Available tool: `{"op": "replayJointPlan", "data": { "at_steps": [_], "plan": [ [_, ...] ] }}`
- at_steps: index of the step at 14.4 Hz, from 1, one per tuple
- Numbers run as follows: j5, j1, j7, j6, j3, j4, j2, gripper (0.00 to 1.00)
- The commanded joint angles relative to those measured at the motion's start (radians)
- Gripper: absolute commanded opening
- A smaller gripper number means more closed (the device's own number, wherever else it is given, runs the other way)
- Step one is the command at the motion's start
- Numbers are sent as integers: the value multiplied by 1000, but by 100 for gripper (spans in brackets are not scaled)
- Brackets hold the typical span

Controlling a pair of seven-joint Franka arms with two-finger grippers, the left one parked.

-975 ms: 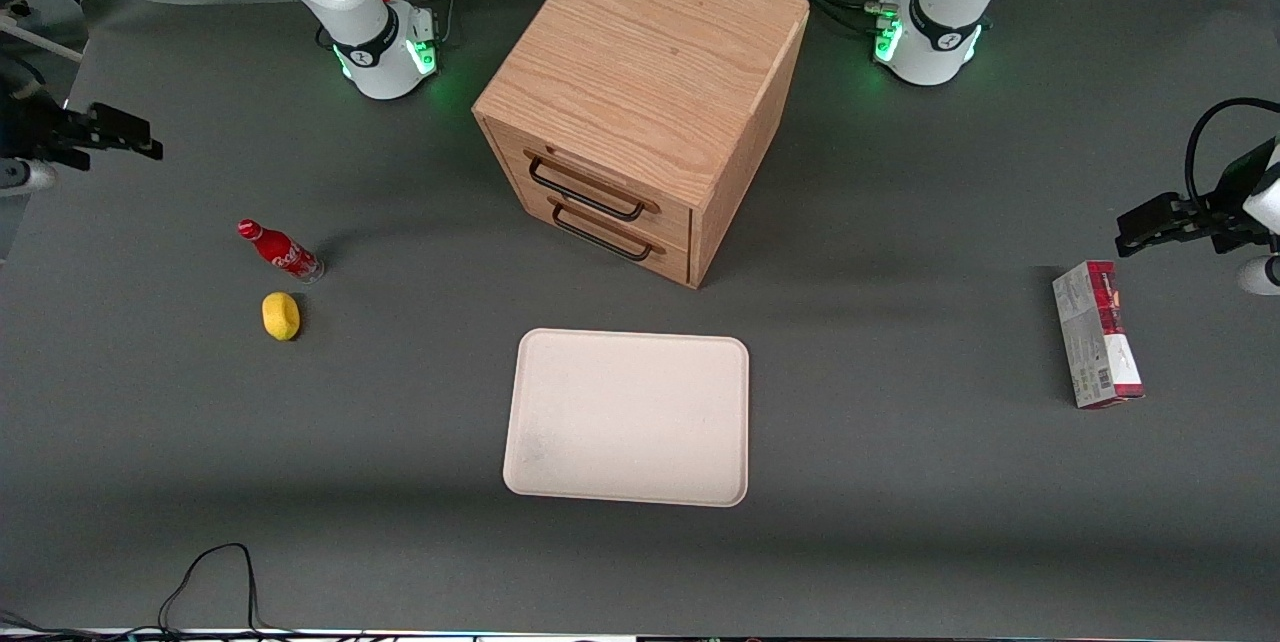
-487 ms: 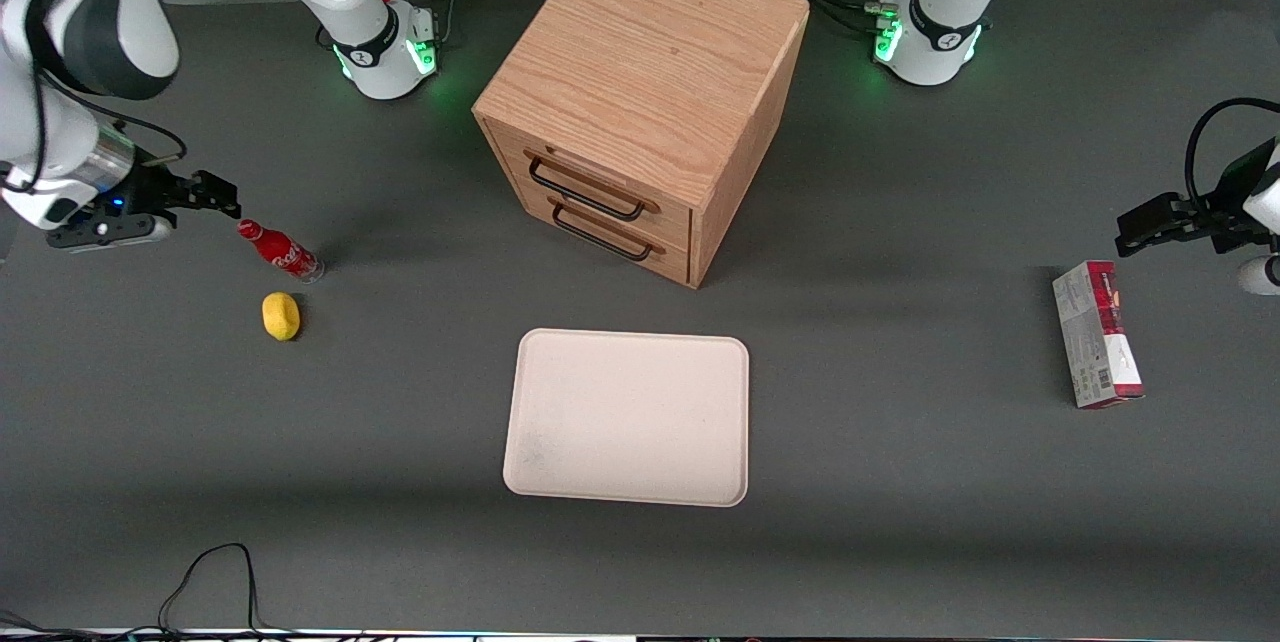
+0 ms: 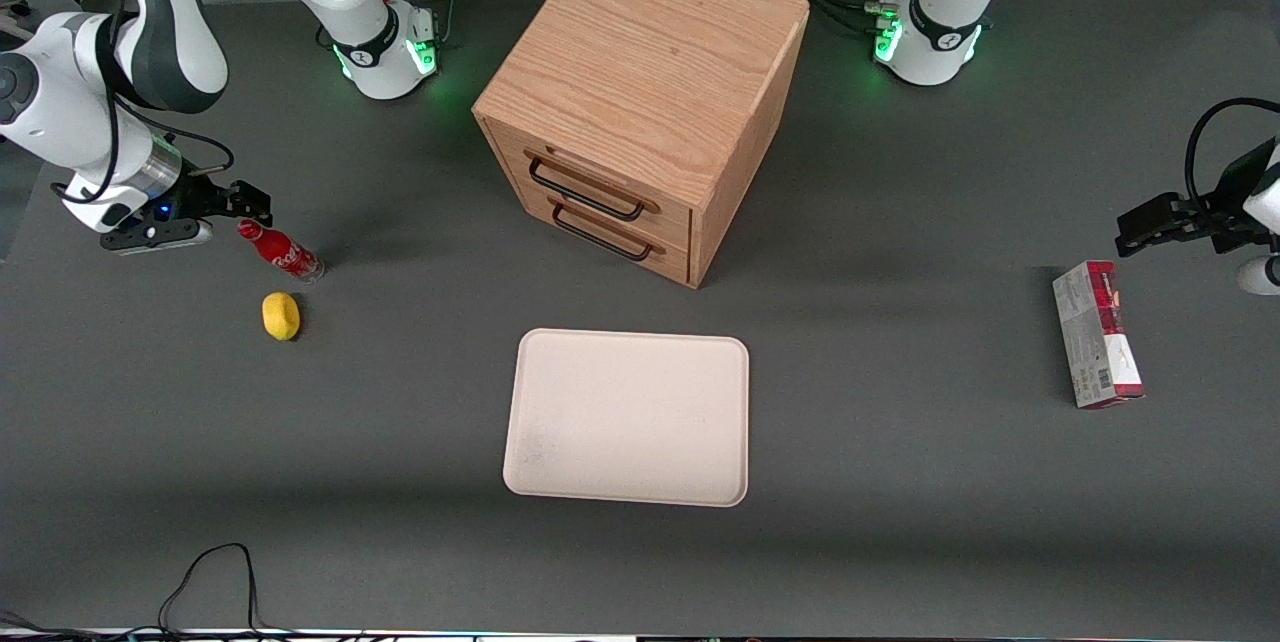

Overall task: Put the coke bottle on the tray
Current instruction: 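Close the right gripper around the bottle's cap end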

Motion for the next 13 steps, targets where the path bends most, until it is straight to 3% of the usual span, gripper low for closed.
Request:
{"op": "replayJointPlan", "data": {
  "at_steps": [1, 13],
  "plan": [
    [-25, 3, -17, 50, -23, -42, -12, 100],
    [-27, 14, -26, 141, -51, -70, 43, 99]
  ]
}}
